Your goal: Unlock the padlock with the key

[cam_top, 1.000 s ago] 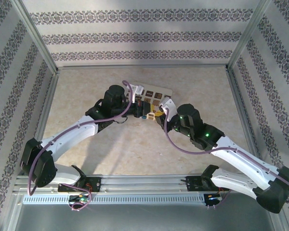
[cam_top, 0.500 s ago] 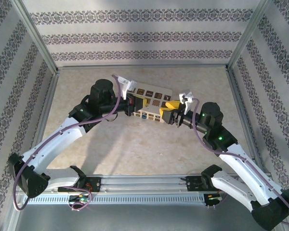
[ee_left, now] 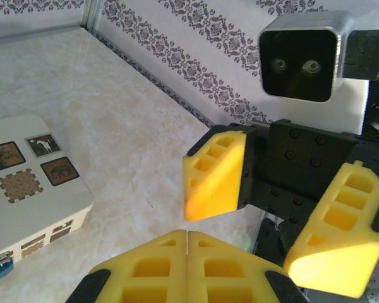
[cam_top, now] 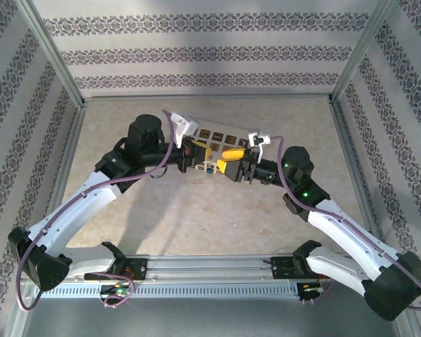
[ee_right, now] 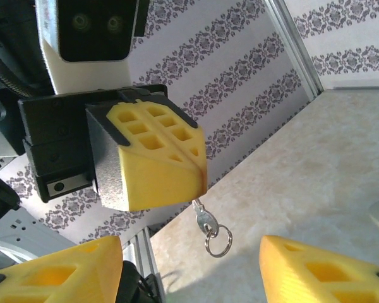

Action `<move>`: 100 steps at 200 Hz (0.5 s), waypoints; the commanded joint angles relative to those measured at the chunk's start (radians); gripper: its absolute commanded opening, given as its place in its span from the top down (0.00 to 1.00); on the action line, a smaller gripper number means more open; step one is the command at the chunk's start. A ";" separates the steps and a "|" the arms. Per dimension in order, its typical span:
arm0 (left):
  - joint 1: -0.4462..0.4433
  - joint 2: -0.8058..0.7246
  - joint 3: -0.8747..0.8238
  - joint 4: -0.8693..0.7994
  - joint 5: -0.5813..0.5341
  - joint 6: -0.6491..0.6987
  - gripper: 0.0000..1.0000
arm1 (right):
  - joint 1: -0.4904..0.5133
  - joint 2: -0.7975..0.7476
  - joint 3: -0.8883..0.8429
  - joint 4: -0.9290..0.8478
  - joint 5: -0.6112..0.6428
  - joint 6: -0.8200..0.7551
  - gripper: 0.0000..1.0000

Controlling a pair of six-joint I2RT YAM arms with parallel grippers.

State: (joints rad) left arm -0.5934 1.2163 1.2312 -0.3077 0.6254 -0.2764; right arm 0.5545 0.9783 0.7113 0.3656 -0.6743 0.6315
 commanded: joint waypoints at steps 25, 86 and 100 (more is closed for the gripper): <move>0.009 -0.006 0.030 -0.010 0.022 0.021 1.00 | 0.029 0.055 0.039 0.065 -0.025 0.031 0.44; 0.009 -0.002 0.031 -0.004 0.027 0.020 1.00 | 0.048 0.080 0.046 0.087 -0.015 0.043 0.52; 0.009 0.000 0.033 -0.005 0.028 0.020 1.00 | 0.050 0.085 0.051 0.087 -0.015 0.044 0.53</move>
State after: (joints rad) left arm -0.5934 1.2163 1.2312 -0.3077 0.6289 -0.2752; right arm 0.5919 1.0569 0.7250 0.4038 -0.6750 0.6655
